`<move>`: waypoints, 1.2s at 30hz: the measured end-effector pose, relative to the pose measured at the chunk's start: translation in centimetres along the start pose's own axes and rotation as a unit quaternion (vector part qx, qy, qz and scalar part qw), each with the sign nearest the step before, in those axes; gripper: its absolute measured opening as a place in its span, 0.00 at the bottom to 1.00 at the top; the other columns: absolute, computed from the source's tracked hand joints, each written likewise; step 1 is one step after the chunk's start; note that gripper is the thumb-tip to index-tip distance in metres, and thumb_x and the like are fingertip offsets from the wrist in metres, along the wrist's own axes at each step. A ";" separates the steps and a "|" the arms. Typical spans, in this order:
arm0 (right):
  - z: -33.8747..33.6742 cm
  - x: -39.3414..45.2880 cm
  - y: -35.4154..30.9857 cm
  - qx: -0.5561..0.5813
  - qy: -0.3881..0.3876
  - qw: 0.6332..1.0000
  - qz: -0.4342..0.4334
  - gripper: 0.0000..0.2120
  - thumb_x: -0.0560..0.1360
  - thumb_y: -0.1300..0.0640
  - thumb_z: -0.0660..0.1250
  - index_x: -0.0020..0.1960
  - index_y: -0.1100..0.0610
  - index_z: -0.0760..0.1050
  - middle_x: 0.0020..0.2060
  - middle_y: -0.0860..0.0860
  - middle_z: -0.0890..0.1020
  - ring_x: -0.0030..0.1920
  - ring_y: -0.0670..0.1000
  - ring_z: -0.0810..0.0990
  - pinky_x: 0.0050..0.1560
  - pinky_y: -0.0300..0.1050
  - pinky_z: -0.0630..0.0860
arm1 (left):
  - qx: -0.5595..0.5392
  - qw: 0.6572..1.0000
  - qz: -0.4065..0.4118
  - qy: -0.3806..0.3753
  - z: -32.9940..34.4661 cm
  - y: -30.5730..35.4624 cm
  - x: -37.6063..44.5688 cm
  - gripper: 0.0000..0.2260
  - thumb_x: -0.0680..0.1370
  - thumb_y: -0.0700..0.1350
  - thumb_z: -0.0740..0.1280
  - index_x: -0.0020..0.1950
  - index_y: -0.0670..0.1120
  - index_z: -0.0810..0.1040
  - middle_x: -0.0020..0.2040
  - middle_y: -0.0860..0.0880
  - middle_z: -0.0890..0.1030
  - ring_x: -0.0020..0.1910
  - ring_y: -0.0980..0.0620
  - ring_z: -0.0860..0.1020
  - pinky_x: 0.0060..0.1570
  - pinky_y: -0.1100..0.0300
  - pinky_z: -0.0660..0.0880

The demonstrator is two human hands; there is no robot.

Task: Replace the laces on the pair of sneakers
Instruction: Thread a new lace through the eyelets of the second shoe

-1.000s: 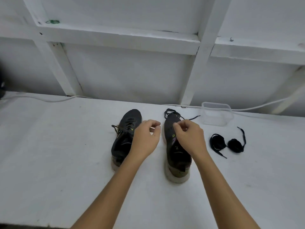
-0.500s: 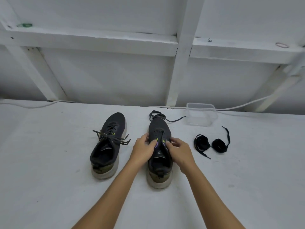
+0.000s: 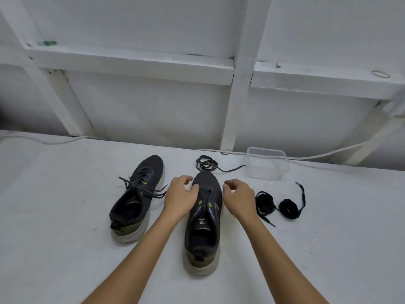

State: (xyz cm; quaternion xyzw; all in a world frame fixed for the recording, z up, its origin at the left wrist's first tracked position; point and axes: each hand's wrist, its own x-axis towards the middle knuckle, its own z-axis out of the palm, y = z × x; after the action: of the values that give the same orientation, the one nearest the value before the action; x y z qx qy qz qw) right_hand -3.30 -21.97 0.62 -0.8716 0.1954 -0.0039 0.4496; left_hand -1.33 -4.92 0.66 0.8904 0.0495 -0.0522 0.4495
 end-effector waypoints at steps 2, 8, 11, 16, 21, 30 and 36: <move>0.0 2.2 -0.7 -0.053 0.021 0.998 -0.036 0.13 0.81 0.57 0.64 0.62 0.56 0.81 0.57 0.52 0.84 0.57 0.54 0.81 0.54 0.42 0.73 | 0.013 0.999 0.036 0.011 0.2 0.8 1.6 0.12 0.81 0.47 0.65 0.63 0.48 0.79 0.61 0.50 0.77 0.50 0.51 0.79 0.54 0.60 0.70; 0.2 7.0 -0.6 -0.230 -0.007 0.970 -0.082 0.16 0.83 0.59 0.61 0.68 0.55 0.77 0.63 0.55 0.79 0.62 0.57 0.77 0.56 0.49 0.75 | 0.099 0.987 0.122 0.019 1.8 2.6 6.4 0.11 0.82 0.46 0.64 0.61 0.48 0.82 0.58 0.48 0.79 0.56 0.48 0.77 0.53 0.60 0.70; 0.6 8.3 -0.2 -0.266 -0.041 0.959 -0.089 0.18 0.83 0.56 0.63 0.72 0.54 0.74 0.66 0.55 0.76 0.66 0.57 0.74 0.60 0.50 0.75 | 0.145 0.981 0.132 -0.004 2.6 3.1 8.1 0.13 0.82 0.46 0.64 0.64 0.49 0.81 0.60 0.47 0.79 0.61 0.46 0.74 0.57 0.54 0.73; 1.2 9.3 0.0 -0.302 -0.060 0.946 -0.103 0.14 0.82 0.54 0.64 0.66 0.53 0.78 0.62 0.55 0.77 0.64 0.58 0.74 0.55 0.50 0.76 | 0.261 0.954 0.120 -0.081 3.5 3.8 9.7 0.17 0.83 0.51 0.61 0.73 0.54 0.73 0.70 0.50 0.72 0.69 0.44 0.66 0.62 0.49 0.68; 0.8 8.7 -1.1 -0.219 -0.025 0.967 -0.125 0.08 0.83 0.58 0.60 0.58 0.59 0.75 0.50 0.56 0.82 0.55 0.59 0.76 0.45 0.49 0.72 | 0.270 0.952 0.128 -0.064 3.0 4.3 10.5 0.12 0.84 0.49 0.59 0.60 0.52 0.81 0.61 0.52 0.78 0.64 0.45 0.68 0.54 0.50 0.65; -4.7 8.4 -5.0 -0.143 -0.003 0.973 -0.182 0.11 0.83 0.60 0.59 0.57 0.53 0.79 0.45 0.52 0.83 0.46 0.56 0.79 0.43 0.47 0.71 | 0.069 0.976 0.167 -0.124 -3.2 7.2 8.9 0.10 0.83 0.53 0.63 0.48 0.50 0.79 0.35 0.52 0.76 0.30 0.58 0.69 0.30 0.67 0.65; -8.4 7.3 -6.4 -0.160 0.009 0.959 -0.233 0.16 0.79 0.46 0.66 0.67 0.38 0.77 0.47 0.45 0.81 0.50 0.49 0.79 0.48 0.46 0.74 | 0.093 0.970 0.175 -0.141 -7.4 7.4 8.1 0.08 0.83 0.53 0.63 0.46 0.56 0.80 0.35 0.50 0.74 0.31 0.55 0.68 0.35 0.59 0.66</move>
State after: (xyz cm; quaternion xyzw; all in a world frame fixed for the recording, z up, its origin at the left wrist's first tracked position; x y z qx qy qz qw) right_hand 4.06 -27.76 9.42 -0.9533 -0.0105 -0.0854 0.2894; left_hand 8.02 -3.05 9.81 0.9066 -0.1758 -0.1023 0.3697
